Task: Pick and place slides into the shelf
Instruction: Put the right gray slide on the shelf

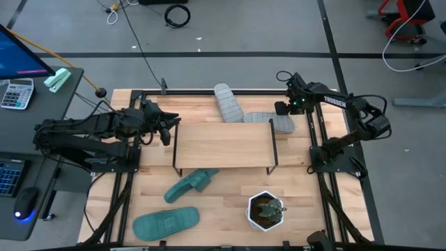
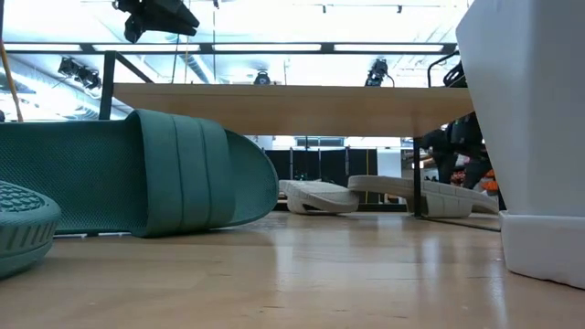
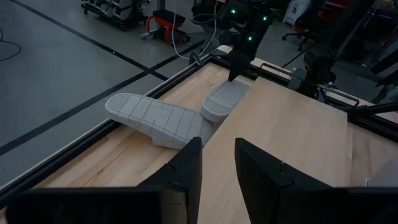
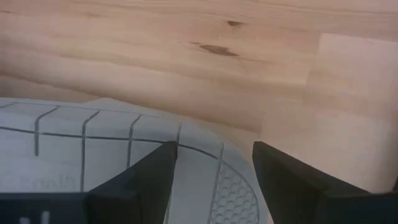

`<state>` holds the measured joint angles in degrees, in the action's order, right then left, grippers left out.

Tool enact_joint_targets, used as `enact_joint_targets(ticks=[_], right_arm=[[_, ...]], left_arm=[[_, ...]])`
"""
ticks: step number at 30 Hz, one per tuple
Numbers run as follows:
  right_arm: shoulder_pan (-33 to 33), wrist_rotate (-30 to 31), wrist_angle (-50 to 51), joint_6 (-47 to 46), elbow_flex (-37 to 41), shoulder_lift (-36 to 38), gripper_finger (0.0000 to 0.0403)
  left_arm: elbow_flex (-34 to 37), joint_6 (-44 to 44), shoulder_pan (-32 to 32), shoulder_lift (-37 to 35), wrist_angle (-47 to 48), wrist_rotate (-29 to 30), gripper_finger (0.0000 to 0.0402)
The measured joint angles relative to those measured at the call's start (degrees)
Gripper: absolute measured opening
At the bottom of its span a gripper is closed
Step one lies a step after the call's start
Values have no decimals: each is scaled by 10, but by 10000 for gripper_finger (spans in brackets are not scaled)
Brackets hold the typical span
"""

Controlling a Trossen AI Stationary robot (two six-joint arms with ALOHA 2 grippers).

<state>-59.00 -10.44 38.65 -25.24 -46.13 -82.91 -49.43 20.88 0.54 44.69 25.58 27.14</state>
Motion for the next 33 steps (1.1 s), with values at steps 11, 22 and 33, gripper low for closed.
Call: enact_joint_targets(ticks=[11,22,33], right_arm=[[2,-57,-6,82,1,12,226],[12,-11,-14,167,14,5,226],[10,-42,-11,174,14,-8,226]], left_arm=[[0,3,0,12,1,0,101],[1,22,0,36,2,0,100],[0,25,0,41,-11,0,99]])
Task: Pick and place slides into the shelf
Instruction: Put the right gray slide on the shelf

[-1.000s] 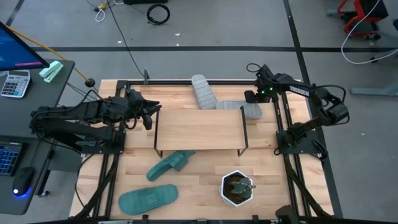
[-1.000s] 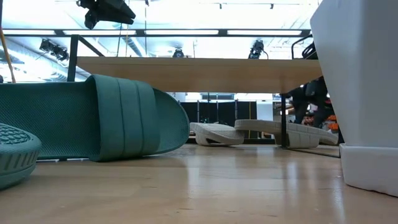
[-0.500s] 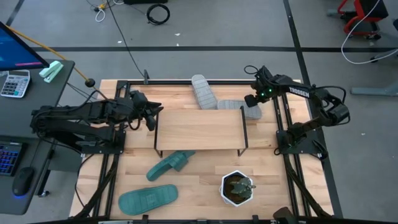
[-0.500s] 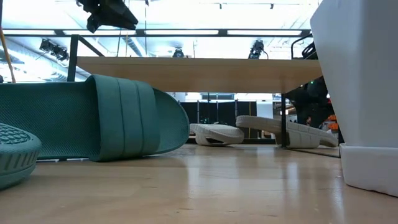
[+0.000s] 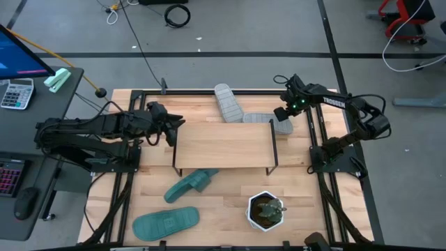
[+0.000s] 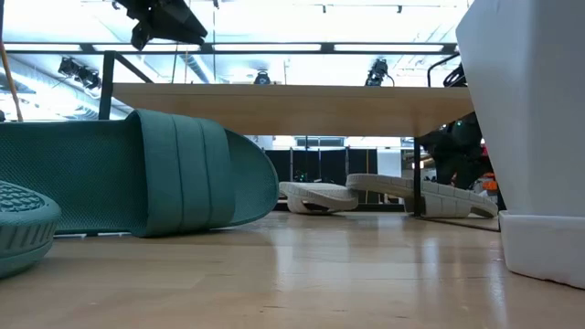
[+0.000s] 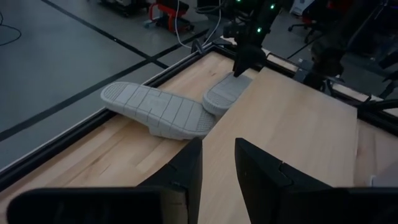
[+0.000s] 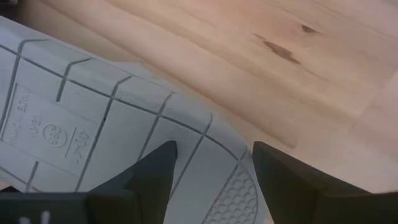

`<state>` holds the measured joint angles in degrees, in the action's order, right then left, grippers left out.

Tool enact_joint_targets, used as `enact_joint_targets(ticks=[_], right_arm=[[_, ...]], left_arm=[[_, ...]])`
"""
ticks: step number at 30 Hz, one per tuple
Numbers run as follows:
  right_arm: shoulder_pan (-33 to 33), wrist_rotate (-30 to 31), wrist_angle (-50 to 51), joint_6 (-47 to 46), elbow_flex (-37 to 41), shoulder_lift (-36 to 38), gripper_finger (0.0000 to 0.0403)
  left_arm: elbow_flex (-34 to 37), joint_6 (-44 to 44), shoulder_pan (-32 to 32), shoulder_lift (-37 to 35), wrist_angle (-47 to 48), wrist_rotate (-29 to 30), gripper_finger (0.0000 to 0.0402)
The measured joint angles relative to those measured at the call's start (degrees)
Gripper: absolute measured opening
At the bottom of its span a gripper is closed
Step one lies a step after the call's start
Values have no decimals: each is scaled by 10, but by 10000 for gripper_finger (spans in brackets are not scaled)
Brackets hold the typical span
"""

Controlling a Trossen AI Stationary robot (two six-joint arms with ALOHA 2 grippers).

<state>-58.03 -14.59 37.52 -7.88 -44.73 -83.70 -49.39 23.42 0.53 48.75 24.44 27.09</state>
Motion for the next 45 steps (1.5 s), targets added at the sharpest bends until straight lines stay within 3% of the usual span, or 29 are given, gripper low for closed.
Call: enact_joint_targets(ticks=[10,20,24,29,31,38,45], right_arm=[[20,15,-2,-6,-1,-22,220],[58,76,-18,-42,-2,-48,165],[58,77,-24,-54,-1,-50,125],[59,76,-37,-80,0,-51,29],[59,75,-39,-84,0,-51,9],[59,77,-39,-86,1,-46,4],[32,97,-39,-89,4,4,2]], left_arm=[[0,0,0,0,-3,0,99],[0,0,0,0,-3,0,99],[0,0,0,0,-2,0,100],[0,0,0,0,-2,0,97],[0,0,0,0,-2,0,96],[0,-1,0,0,-2,0,97],[0,-1,0,0,-2,0,95]])
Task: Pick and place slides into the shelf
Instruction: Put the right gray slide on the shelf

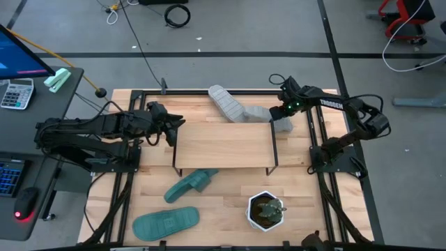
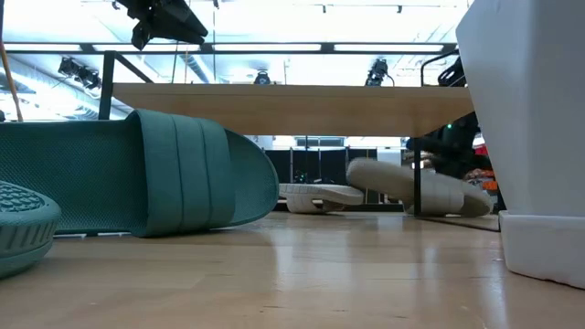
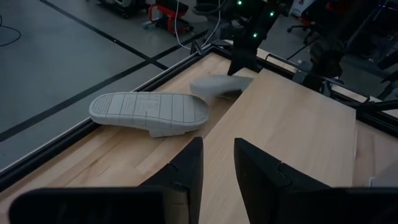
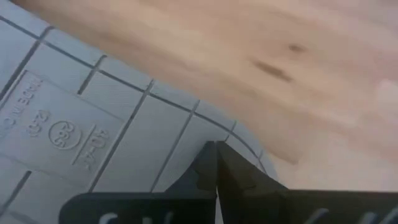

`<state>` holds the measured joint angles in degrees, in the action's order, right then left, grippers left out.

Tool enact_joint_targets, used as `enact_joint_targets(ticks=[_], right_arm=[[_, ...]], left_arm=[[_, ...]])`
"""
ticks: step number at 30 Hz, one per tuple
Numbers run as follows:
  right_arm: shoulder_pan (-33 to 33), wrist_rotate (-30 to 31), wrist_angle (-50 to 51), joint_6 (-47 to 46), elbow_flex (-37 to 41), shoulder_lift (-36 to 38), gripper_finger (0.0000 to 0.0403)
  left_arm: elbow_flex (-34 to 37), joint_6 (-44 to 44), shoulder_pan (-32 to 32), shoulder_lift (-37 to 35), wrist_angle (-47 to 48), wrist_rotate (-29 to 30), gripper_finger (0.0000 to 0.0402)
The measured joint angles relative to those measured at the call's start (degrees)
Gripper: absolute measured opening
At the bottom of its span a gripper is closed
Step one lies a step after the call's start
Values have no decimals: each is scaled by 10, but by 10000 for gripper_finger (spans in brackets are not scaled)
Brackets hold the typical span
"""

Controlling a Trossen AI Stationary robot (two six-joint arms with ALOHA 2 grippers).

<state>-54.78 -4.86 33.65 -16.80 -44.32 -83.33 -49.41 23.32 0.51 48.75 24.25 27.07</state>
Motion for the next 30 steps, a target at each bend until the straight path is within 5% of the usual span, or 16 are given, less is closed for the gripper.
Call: enact_joint_targets(ticks=[8,13,24,26,30], right_arm=[[-35,19,-2,-29,0,30,1],[-37,-76,-3,-31,0,30,4],[-23,-181,-22,-25,-2,31,2],[-22,-166,-20,-23,-2,25,2],[-10,-34,-27,-32,4,-14,2]], left_arm=[[0,0,0,0,0,0,91],[0,0,0,0,0,0,91],[0,0,0,0,0,0,89],[0,0,0,0,0,0,87],[0,1,0,0,0,0,89]])
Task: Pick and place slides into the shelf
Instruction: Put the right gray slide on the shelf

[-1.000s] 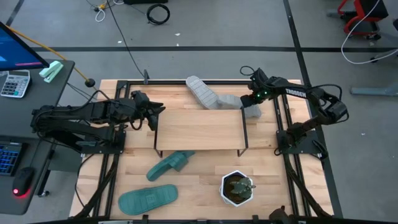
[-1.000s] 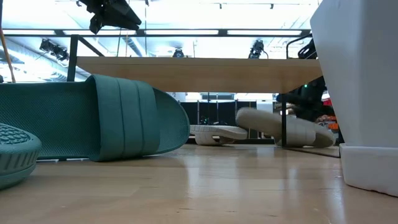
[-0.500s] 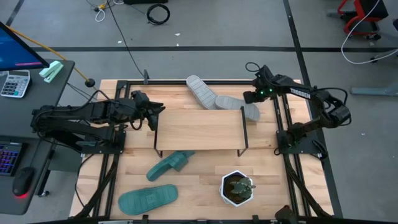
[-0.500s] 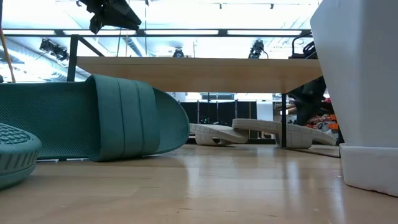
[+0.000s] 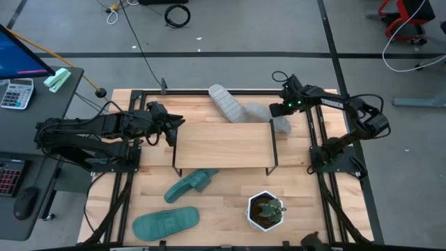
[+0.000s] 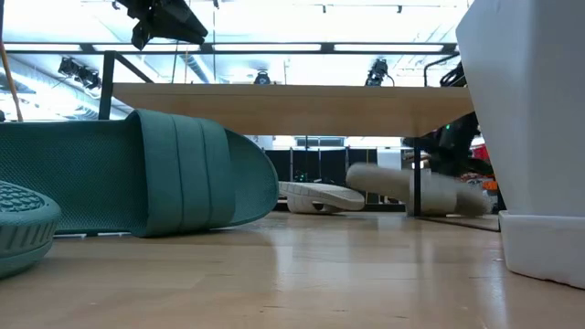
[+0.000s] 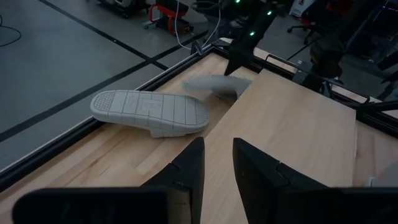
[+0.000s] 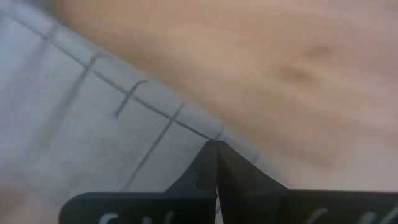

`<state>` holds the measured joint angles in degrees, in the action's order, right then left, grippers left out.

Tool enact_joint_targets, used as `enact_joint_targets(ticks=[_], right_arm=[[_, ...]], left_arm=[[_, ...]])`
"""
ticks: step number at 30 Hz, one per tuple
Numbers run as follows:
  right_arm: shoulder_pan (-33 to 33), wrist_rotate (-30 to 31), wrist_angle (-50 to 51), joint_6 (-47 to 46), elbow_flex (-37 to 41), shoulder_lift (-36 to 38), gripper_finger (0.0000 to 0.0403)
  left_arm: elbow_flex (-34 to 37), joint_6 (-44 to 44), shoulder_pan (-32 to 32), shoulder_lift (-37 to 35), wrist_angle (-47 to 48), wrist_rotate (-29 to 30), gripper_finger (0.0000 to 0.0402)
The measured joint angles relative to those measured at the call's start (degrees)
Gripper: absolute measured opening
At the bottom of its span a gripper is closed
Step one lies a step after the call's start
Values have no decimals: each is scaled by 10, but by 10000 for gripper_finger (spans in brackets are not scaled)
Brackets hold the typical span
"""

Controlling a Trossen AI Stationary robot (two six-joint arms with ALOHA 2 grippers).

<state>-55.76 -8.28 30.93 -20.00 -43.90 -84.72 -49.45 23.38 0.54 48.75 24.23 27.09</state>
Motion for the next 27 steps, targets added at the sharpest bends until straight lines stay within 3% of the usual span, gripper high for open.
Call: enact_joint_targets(ticks=[7,16,18,23,27], right_arm=[[59,149,21,-88,1,-4,1],[66,170,29,-129,3,70,0],[63,156,16,-129,3,93,0],[52,33,-40,-105,3,146,6],[44,-13,-59,-106,2,175,7]], left_arm=[[0,4,0,0,-2,0,93],[0,2,0,0,-3,0,93],[0,2,0,0,-3,0,91],[0,1,0,0,-3,0,87],[0,6,0,0,-3,0,93]])
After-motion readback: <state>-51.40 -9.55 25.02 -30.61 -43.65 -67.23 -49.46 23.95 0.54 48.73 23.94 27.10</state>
